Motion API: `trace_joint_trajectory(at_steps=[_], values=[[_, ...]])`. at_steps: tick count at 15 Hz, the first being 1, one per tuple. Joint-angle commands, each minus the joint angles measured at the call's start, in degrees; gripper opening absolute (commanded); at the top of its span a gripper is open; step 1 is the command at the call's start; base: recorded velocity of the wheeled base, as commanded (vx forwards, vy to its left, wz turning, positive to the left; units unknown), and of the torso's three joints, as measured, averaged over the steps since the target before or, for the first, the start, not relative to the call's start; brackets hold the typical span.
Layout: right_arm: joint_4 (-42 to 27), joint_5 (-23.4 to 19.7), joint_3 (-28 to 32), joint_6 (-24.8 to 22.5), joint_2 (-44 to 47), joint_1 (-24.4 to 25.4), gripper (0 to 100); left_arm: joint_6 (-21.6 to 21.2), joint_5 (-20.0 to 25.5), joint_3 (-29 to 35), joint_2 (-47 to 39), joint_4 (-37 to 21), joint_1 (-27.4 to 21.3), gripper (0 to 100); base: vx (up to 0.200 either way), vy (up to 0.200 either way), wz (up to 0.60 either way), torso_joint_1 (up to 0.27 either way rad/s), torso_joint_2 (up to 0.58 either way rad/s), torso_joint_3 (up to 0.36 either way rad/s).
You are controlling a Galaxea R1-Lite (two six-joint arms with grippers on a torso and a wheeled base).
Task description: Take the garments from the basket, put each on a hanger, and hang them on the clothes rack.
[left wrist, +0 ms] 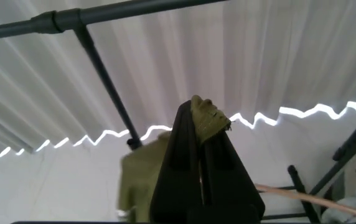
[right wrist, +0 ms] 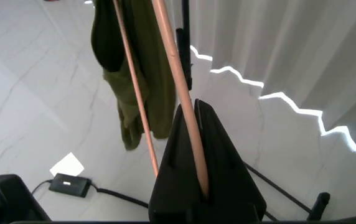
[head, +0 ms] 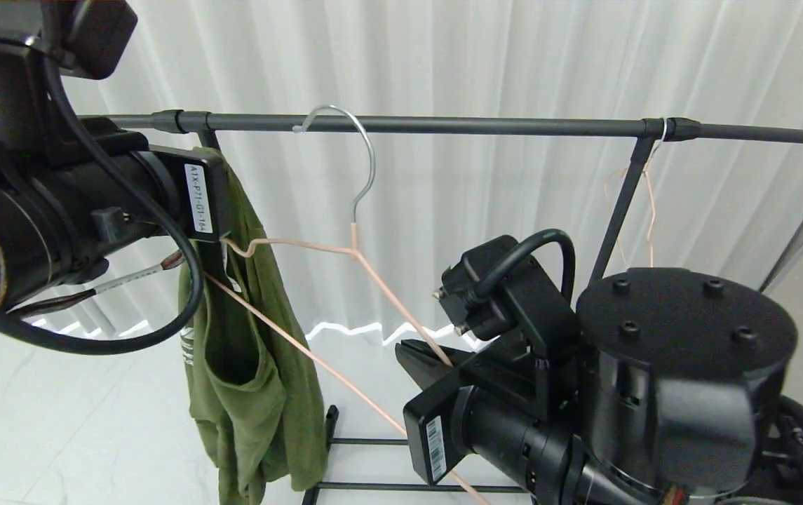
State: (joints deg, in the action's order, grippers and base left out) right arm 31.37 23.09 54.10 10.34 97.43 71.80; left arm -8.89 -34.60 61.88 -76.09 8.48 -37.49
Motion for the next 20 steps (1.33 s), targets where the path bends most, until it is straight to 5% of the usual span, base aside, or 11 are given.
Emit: trace_joint_trajectory(at_steps=[1,8,20], values=[[-1.0,0.0,-1.4,0.0,-1.0,0.1,0,-0.3,-0.1,0.1,-0.1,-0.1,3.2,0,0.000,0.000,0.00,0.000,0.00,0.000],[-3.3,3.2,-3.8,1.1,-3.4,-0.1,0,-2.0,-0.2,-0.4,0.7,-9.1,6.6,0,0.000,0.000,0.00,0.000,0.00,0.000],[0.5,4.4,-3.9,3.5,-5.4,1.3,0,2.3,-0.2,-0.2,-1.7,-10.6,7.6,0,0.000,0.000,0.00,0.000,0.00,0.000]])
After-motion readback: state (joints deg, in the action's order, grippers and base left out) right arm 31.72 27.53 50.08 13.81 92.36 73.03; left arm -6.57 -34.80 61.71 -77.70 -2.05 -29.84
